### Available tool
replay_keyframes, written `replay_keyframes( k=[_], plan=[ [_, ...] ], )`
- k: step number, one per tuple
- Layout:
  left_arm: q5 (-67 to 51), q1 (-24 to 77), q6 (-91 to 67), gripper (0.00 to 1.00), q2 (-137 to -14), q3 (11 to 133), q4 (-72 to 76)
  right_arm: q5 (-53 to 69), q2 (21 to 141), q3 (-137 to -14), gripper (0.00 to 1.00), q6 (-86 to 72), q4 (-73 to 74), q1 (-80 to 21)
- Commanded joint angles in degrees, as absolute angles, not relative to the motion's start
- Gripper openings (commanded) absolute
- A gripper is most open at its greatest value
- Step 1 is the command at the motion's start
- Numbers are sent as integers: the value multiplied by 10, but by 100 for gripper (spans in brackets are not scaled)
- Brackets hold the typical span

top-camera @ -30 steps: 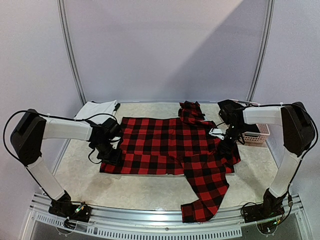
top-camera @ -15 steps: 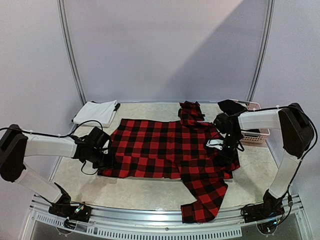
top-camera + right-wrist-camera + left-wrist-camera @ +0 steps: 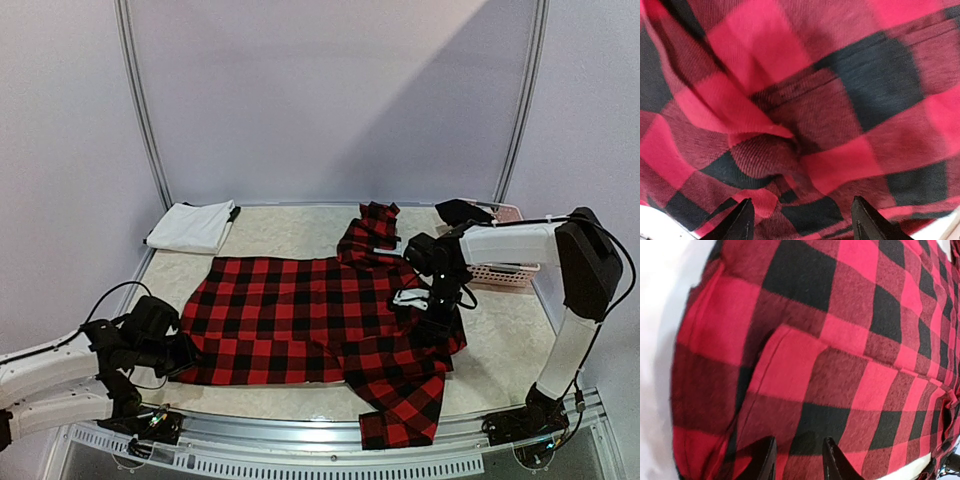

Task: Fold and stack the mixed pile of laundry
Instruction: Move the 1/3-folded shirt to the center of the board, then pick up the 1/3-folded shirt from the center of the board.

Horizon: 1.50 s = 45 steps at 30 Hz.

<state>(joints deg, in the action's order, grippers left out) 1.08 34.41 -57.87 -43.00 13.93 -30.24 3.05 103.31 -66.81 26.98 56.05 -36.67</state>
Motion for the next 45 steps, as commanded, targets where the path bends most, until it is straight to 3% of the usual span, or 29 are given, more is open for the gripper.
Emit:
replay_keyframes(
  k=[1, 5, 13, 23, 31, 45],
  plan=[
    [57, 359, -600, 36, -367, 172, -425, 38, 1003, -735, 68, 267, 586, -345],
    [103, 359, -488, 44, -440, 304, -440, 63, 996, -812, 69, 281, 619, -298],
    [154, 328, -236, 54, -745, 622, -489, 110, 1073, -929, 69, 314, 588, -204],
    [68, 179, -105, 58, -1012, 850, -461, 154, 1265, -1106, 64, 342, 563, -186],
    [-42, 119, -61, 58, -1153, 925, -415, 193, 1348, -1166, 68, 363, 590, -207],
    [-140, 53, -55, 53, -1247, 943, -407, 152, 1377, -1164, 69, 371, 562, -213]
  ],
)
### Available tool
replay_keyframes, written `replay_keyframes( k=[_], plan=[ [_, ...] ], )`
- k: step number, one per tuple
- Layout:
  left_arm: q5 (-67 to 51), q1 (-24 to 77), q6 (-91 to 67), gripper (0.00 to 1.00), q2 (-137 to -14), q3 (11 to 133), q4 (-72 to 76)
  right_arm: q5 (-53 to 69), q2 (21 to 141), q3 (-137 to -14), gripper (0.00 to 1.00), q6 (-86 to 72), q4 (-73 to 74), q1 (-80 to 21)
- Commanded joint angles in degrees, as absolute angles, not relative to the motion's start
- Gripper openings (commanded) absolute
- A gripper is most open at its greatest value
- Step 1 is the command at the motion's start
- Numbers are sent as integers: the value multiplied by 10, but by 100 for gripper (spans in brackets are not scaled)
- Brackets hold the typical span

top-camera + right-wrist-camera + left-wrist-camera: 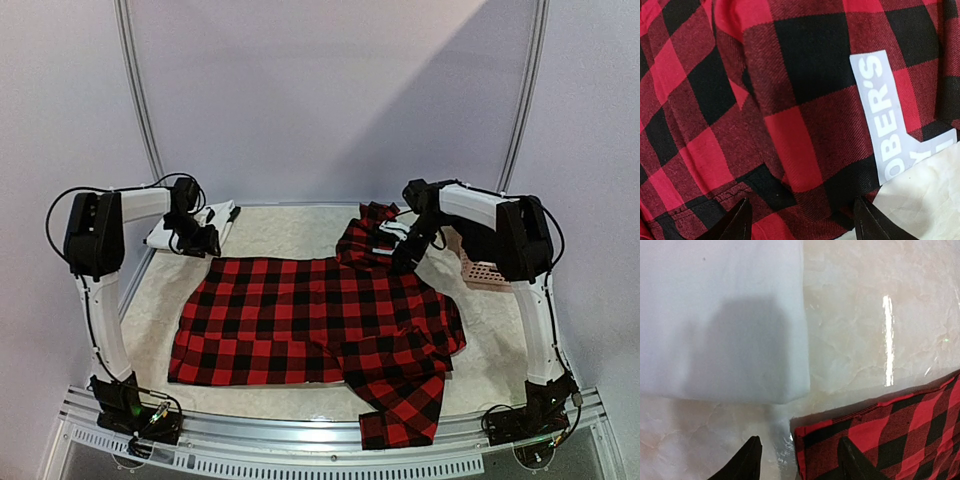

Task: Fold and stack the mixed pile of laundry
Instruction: Pick up the 1/3-folded shirt from the center of the board.

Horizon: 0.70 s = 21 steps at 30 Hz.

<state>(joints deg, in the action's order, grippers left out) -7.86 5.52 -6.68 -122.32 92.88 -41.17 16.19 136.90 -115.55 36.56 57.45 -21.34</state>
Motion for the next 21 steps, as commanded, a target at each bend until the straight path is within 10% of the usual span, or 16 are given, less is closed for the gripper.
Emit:
replay_keyframes(
  k=[1, 21],
  plan=[
    [-142, 53, -53, 53, -1251, 945, -410, 150, 1378, -1164, 69, 370, 559, -212],
    [-130, 49, -68, 17, -1270, 933, -374, 256, 1425, -1250, 64, 309, 611, -182]
  ],
)
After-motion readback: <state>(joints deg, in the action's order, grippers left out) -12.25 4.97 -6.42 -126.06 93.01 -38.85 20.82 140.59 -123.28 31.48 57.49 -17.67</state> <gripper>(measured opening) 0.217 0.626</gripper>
